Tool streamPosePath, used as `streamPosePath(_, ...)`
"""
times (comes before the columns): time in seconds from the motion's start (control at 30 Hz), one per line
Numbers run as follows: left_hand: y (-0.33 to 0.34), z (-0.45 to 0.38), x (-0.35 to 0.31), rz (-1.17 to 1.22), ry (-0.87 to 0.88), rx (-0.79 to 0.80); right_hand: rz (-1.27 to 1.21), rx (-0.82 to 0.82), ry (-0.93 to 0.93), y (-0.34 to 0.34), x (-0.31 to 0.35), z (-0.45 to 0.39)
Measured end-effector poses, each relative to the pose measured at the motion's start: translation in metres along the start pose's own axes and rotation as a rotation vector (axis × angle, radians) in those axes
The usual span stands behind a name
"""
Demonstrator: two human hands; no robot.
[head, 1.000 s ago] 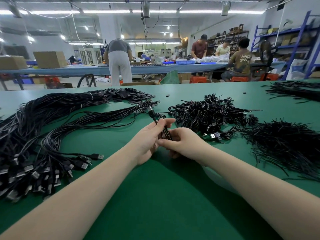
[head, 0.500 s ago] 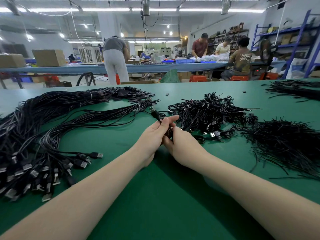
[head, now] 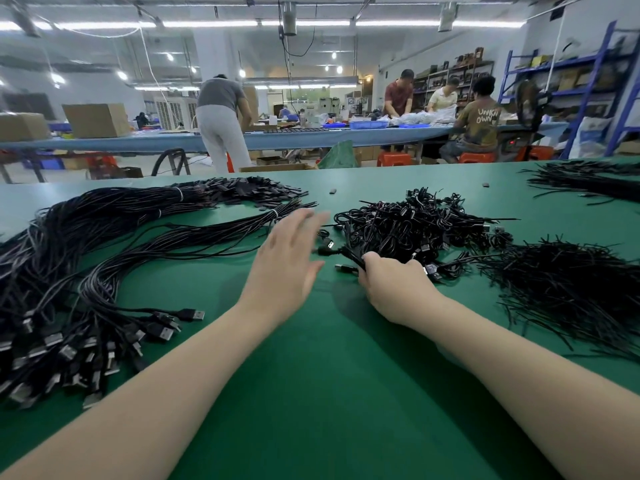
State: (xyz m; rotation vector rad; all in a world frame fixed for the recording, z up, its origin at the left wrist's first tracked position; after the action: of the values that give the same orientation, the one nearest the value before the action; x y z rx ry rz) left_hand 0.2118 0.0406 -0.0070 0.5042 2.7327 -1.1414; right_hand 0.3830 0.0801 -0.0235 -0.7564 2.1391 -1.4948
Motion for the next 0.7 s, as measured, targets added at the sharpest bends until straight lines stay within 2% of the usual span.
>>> streamPosePath(0.07,0.003,0.002,-0.009,-0.334,0.277,-0.068,0.117,-0.04,-0.094,0.001,0.004,0.0)
streamPosePath(0.1,0.005,0.004,-0.013,-0.43,0.349,-0.077,0.166,-0.04,-0.137,0.002,0.006,0.0)
streamPosePath(0.17,0.009,0.007,-0.017,-0.487,0.382,-0.048,0.184,-0.004,-0.194,0.002,0.007,-0.001)
streamPosePath(0.33,0.015,0.007,-0.022,-0.634,0.318,0.039,0.135,0.082,-0.307,0.0,0.009,-0.002)
streamPosePath(0.47,0.018,0.008,-0.025,-0.66,0.264,0.139,0.38,0.087,-0.374,-0.004,0.014,-0.003)
streamPosePath(0.53,0.017,0.007,-0.023,-0.621,0.243,0.126,0.521,0.104,-0.396,-0.009,0.018,-0.006)
streamPosePath(0.6,0.022,0.007,-0.021,-0.631,0.142,0.268,0.603,0.135,-0.423,-0.017,0.022,-0.01)
streamPosePath(0.7,0.021,0.004,-0.019,-0.424,-0.028,0.471,0.704,0.136,-0.524,-0.03,0.019,-0.009)
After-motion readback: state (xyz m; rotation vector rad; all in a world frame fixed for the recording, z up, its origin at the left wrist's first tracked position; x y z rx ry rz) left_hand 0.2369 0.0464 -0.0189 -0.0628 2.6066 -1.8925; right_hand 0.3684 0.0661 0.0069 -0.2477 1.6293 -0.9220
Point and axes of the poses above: each hand's wrist, its own z-axis away from the middle knuckle, its own y-axis out of the palm, x = y × z, the point moved 2 cm from there along -z, towards the middle knuckle, and after that the axes turned 15 degrees about -y, right-handed, at the moved point
